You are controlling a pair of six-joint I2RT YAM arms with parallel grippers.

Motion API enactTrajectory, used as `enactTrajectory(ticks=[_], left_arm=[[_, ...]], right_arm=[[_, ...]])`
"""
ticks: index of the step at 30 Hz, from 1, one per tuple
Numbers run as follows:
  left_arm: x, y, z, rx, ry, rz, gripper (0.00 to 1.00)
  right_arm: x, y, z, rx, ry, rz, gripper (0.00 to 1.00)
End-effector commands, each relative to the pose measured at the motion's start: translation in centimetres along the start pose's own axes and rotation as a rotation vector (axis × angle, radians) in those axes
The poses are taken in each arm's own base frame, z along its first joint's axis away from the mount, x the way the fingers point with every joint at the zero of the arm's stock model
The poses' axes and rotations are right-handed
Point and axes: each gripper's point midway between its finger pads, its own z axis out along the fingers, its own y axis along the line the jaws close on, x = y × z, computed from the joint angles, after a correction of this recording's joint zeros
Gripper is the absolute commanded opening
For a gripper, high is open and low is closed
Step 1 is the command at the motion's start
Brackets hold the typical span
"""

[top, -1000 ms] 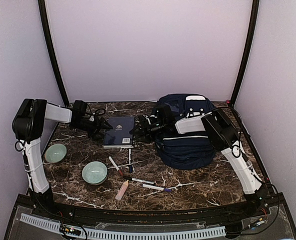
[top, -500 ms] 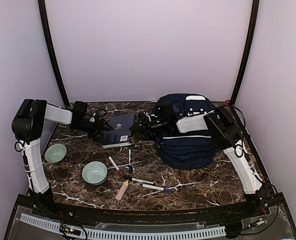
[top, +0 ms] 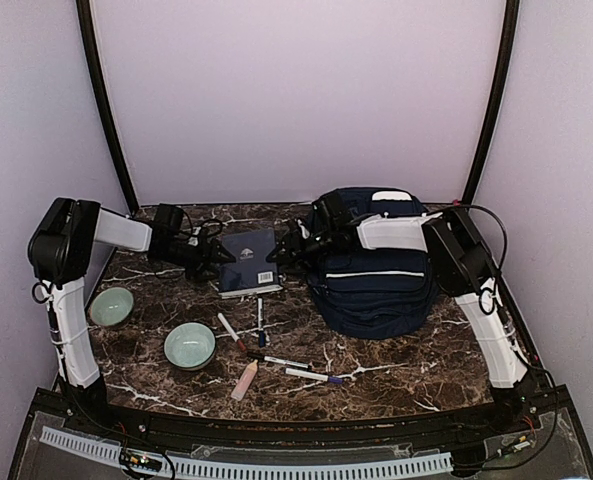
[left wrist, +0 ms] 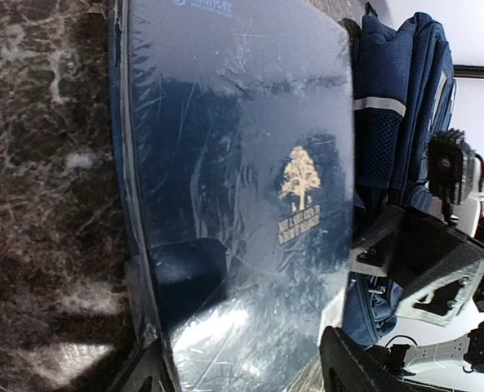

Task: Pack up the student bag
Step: Pick up the book from the corner of the board.

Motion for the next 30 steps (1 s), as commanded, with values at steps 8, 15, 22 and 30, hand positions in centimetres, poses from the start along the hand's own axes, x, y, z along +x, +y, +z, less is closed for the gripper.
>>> enactTrajectory(ticks=[8, 15, 22, 30], left_arm=[[5.8, 0.4, 3.4, 0.023, 0.189, -0.072, 0.68], [6.0, 1.0, 3.3, -0.016, 0.196, -0.068, 0.68], [6.0, 1.4, 3.3, -0.04, 0.197, -0.065, 0.67], [6.3, 2.1, 3.1, -0.08, 0.205, -0.057, 0.67]], right_arm=[[1.4, -2.5, 1.7, 0.078, 0.008, -0.018, 0.59], [2.8, -3.6, -0.3, 0.188, -0.031, 0.077, 0.65], [2.4, -4.6, -0.1, 0.283, -0.063, 0.083, 0.67], [2.4, -4.0, -2.6, 0.352, -0.13, 0.093, 0.65]])
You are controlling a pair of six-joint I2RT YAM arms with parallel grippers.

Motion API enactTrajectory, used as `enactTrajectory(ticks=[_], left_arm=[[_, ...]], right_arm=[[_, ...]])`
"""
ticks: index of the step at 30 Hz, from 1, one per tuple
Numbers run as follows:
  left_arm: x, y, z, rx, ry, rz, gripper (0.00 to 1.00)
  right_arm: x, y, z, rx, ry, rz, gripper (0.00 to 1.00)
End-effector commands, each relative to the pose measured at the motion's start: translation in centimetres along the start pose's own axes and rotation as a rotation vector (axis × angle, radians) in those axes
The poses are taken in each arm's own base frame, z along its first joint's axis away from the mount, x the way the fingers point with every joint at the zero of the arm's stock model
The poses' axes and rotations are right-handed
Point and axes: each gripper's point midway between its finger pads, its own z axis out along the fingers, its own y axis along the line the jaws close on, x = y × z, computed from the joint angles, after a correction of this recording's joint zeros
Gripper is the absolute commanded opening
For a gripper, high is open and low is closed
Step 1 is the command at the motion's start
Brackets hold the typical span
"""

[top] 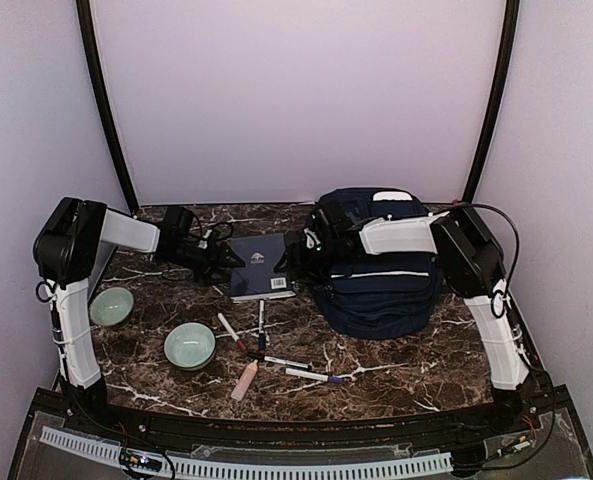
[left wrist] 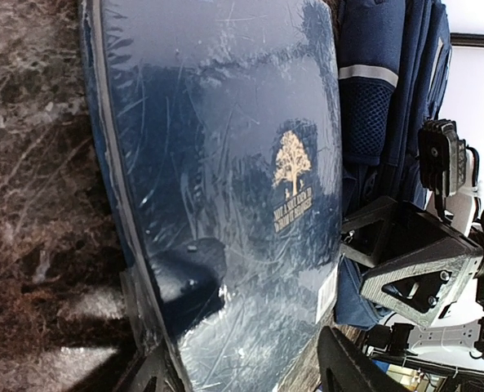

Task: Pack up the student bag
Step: Pick up the book from the corner of the board.

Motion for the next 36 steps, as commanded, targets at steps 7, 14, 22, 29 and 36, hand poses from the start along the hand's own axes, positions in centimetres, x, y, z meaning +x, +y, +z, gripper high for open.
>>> enactTrajectory(ticks=[7, 14, 22, 29, 36], left_arm=[[4.1, 3.0, 1.8, -0.08, 0.127, -0.098, 0.67], [4.9, 3.3, 1.9, -0.078, 0.142, -0.104, 0.66], [5.1, 3.7, 1.9, -0.093, 0.142, -0.105, 0.66], [4.9, 3.4, 1.6, -0.099, 0.131, -0.092, 0.65], [3.8, 2.1, 0.3, -0.113, 0.08, -0.023, 0.66]], right_arm=[[3.1, -2.3, 2.5, 0.057, 0.075, 0.091, 0.66], [5.8, 1.4, 6.0, -0.223, 0.197, 0.128, 0.63], [2.9, 9.9, 0.5, -0.573, 0.149, -0.009, 0.48], [2.7, 8.9, -0.3, -0.501, 0.121, 0.011, 0.21], [1.5, 10.2, -1.7, -0.459, 0.07, -0.113, 0.0]])
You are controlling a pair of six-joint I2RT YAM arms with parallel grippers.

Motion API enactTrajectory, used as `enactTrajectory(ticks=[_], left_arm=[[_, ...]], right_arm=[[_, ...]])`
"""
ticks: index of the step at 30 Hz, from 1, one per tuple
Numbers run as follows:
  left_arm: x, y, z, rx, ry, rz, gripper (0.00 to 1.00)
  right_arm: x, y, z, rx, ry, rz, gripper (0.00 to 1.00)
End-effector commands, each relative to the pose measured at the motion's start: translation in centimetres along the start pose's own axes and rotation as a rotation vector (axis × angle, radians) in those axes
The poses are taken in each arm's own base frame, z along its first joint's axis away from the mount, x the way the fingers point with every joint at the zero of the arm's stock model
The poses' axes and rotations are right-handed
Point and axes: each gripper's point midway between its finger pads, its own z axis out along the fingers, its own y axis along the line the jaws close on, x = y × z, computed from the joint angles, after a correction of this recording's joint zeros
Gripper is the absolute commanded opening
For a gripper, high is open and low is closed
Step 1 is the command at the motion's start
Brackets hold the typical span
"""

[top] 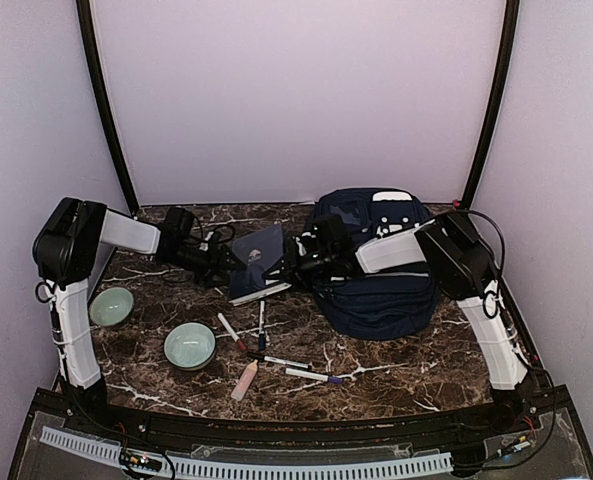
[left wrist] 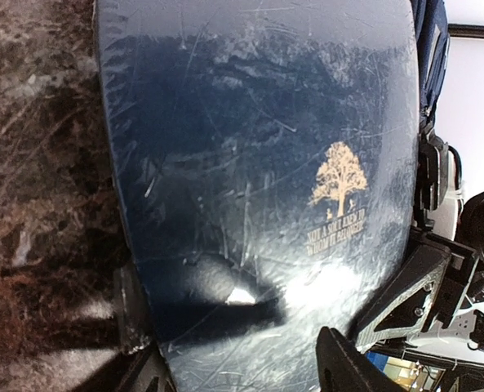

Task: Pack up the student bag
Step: Pick up the book from the corner of the board.

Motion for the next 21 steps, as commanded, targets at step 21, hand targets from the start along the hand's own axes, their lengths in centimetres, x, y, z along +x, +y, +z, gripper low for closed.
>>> enactTrajectory(ticks=[21], left_arm=[[-0.1, -18.4, -11.4, -0.037, -0.379, 0.717, 0.68]], right_arm=[[-4.7, 15.9, -26.6, 0.024, -0.339, -0.734, 0.0]])
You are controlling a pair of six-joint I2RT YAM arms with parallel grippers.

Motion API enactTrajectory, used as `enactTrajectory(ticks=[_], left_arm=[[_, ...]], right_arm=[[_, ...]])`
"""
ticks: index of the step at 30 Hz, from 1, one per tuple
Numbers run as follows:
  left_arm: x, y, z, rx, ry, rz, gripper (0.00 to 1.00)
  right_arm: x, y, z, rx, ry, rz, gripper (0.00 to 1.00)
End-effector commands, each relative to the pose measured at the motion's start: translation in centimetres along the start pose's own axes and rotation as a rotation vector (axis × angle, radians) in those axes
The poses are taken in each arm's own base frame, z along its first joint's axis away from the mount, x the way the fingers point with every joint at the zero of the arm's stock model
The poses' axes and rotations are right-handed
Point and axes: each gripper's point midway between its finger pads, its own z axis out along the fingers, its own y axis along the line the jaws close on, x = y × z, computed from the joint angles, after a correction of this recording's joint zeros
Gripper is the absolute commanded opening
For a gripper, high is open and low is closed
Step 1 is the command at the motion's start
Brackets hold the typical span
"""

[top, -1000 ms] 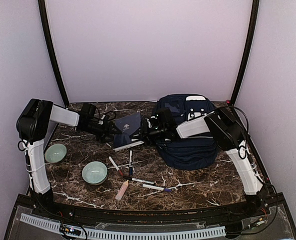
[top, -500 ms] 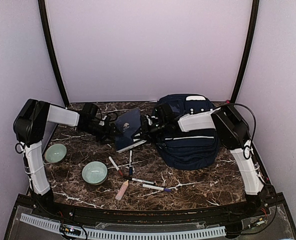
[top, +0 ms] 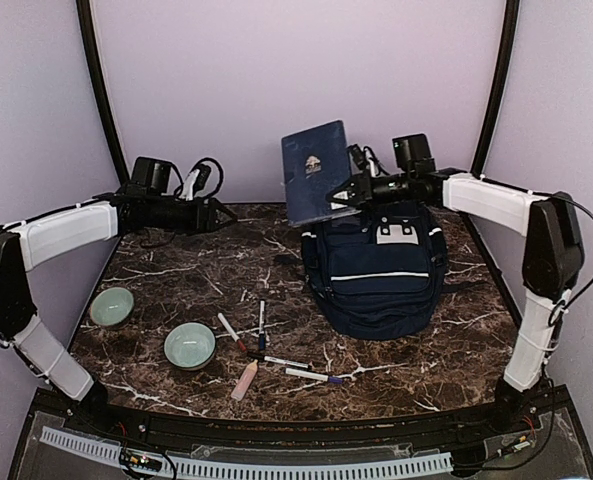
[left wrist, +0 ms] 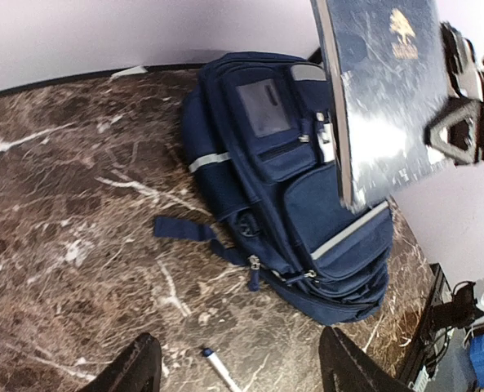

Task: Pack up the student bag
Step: Pick up the book from the corner of the board, then pick up the largest pocket of the bag from the student bag.

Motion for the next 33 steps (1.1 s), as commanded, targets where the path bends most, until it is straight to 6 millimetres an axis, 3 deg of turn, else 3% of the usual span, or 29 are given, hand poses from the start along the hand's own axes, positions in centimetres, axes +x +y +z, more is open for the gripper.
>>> enactTrajectory(ticks=[1, 5, 6, 8, 11, 14, 18, 24, 28, 33], left_arm=[[-2.2, -6.0, -0.6, 0.074, -0.087, 0.207, 0.67], [-1.8, -12.2, 1.1, 0.169, -0.091, 0.366, 0.64], [-1.6, -13.4, 1.6, 0.188, -0.089, 0.407, 0.64], [-0.3, -16.9, 2.9, 0.239, -0.069, 0.499, 0.64], [1.4, -20.1, 5.2, 0.274, -0.032, 0.604, 0.66], [3.7, -22.6, 7.9, 0.306, 0.027, 0.676, 0.67], [7.1, -25.1, 11.8, 0.341, 0.114, 0.739, 0.66], [11.7, -26.4, 16.8, 0.345, 0.214, 0.791, 0.66], [13.6, -26.3, 18.8, 0.345, 0.248, 0.79, 0.71], [15.2, -25.3, 21.8, 0.314, 0.263, 0.776, 0.71]], right_arm=[[-4.0, 1.7, -9.1, 0.004, -0.179, -0.199, 0.0], [-4.6, -0.5, -16.6, 0.084, -0.277, -0.173, 0.0], [-4.7, -0.2, -18.8, 0.098, -0.306, -0.179, 0.0], [-4.1, -1.3, -21.9, 0.133, -0.334, -0.151, 0.0], [-2.4, -3.1, -25.8, 0.206, -0.358, -0.135, 0.0], [-0.3, -4.2, -28.5, 0.282, -0.365, -0.137, 0.0], [3.1, -5.4, -30.0, 0.355, -0.335, -0.111, 0.0], [7.4, -9.5, -30.8, 0.551, -0.268, -0.025, 0.0], [8.1, -11.2, -32.3, 0.648, -0.271, 0.004, 0.0], [8.3, -11.3, -32.1, 0.617, -0.273, 0.028, 0.0]])
